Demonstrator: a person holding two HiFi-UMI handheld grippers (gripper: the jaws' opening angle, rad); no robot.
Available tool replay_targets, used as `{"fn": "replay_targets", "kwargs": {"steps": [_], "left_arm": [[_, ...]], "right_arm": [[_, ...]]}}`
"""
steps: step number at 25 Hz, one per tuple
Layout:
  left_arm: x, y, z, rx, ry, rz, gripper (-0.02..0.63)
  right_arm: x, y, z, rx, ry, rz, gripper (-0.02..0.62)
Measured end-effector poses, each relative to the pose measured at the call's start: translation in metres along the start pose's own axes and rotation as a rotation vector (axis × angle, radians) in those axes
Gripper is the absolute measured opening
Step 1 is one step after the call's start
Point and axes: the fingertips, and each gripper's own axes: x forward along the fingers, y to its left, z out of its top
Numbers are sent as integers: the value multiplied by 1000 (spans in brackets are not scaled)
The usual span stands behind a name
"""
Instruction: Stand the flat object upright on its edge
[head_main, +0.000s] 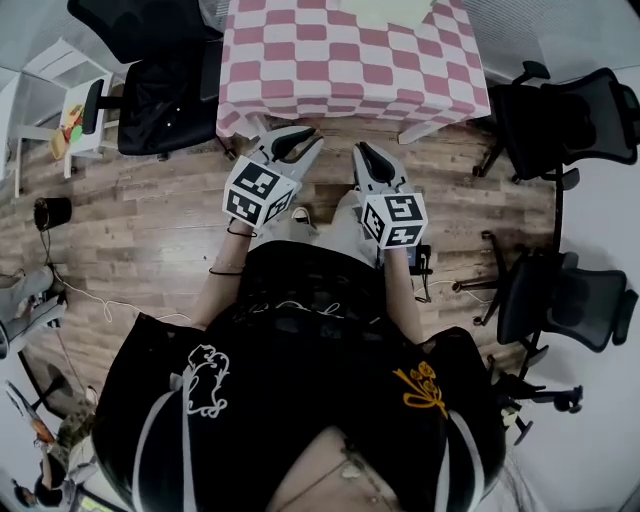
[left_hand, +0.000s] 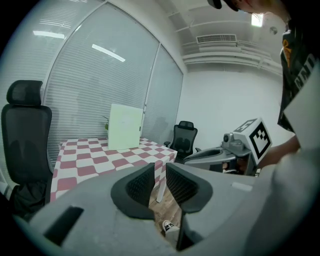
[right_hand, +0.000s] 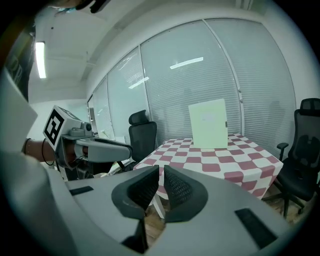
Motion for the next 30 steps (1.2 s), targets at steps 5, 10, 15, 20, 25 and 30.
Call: {"fn": "replay_targets", "kwargs": {"steps": [5, 10, 15, 20, 25, 30], "left_arm": [[5, -20, -3, 23, 4, -43, 81], [7, -32, -2, 50, 3, -74, 81], [5, -32, -4, 62, 9, -78, 81], [2, -28, -6, 63, 15, -78, 81], [1, -30, -9, 73, 23, -85, 81], [3, -31, -14, 91, 33, -81, 81]], "right_arm": [[-17, -3, -7, -5, -4, -28, 34], [-26, -3, -9, -10, -16, -46, 31], [-29, -2, -9, -8, -26, -57, 31], [-29, 0, -9, -10, -29, -63, 31], [-29, 3, -11, -12, -24, -62, 31], [-28, 3, -15, -17, -22, -54, 31]]}}
